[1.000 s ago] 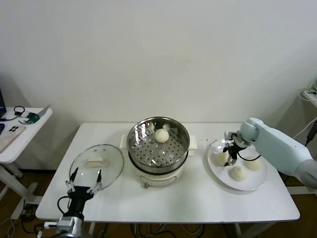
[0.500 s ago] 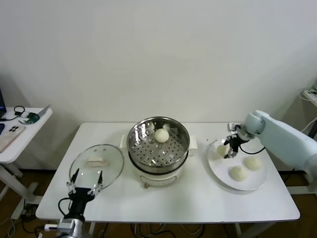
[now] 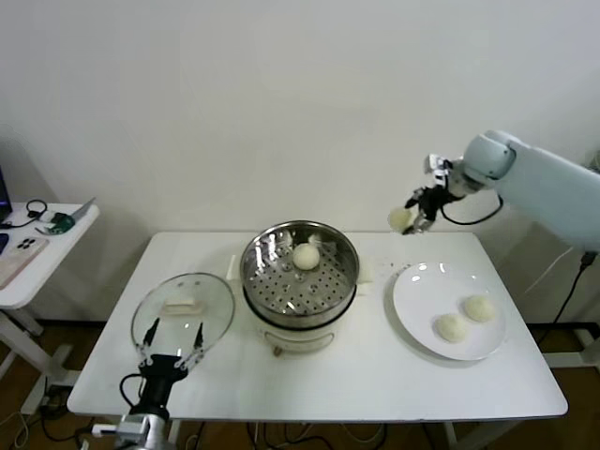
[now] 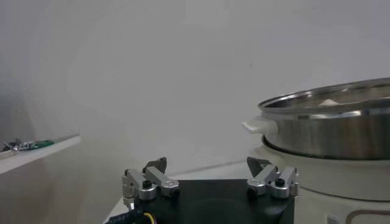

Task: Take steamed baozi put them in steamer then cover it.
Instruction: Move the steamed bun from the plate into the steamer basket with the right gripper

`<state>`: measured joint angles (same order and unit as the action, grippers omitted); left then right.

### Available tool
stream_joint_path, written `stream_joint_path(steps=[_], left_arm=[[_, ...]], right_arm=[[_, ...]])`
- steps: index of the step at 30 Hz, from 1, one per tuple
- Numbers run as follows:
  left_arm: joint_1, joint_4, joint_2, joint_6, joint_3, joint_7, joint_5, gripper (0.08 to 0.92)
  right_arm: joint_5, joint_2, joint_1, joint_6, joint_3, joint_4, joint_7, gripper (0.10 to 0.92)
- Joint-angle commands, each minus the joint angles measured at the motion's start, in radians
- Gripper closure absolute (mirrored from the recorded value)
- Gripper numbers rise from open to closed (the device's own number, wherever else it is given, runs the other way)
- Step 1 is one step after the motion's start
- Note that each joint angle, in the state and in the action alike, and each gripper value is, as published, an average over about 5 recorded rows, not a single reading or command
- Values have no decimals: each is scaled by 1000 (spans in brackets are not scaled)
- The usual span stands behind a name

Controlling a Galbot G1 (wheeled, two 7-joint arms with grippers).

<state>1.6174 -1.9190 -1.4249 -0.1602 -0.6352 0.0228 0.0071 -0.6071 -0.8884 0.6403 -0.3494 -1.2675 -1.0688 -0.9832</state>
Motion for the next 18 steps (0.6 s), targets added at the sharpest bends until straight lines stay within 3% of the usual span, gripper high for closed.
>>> stream_joint_path(steps=[1, 18], left_arm=[[-2, 12, 9, -3, 8, 0, 0, 177], [-15, 27, -7, -6, 27, 0, 38, 177]], right_arm=[[-210, -128, 149, -105, -99, -126, 78, 313], [-221, -464, -14, -137, -148, -32, 111, 313]])
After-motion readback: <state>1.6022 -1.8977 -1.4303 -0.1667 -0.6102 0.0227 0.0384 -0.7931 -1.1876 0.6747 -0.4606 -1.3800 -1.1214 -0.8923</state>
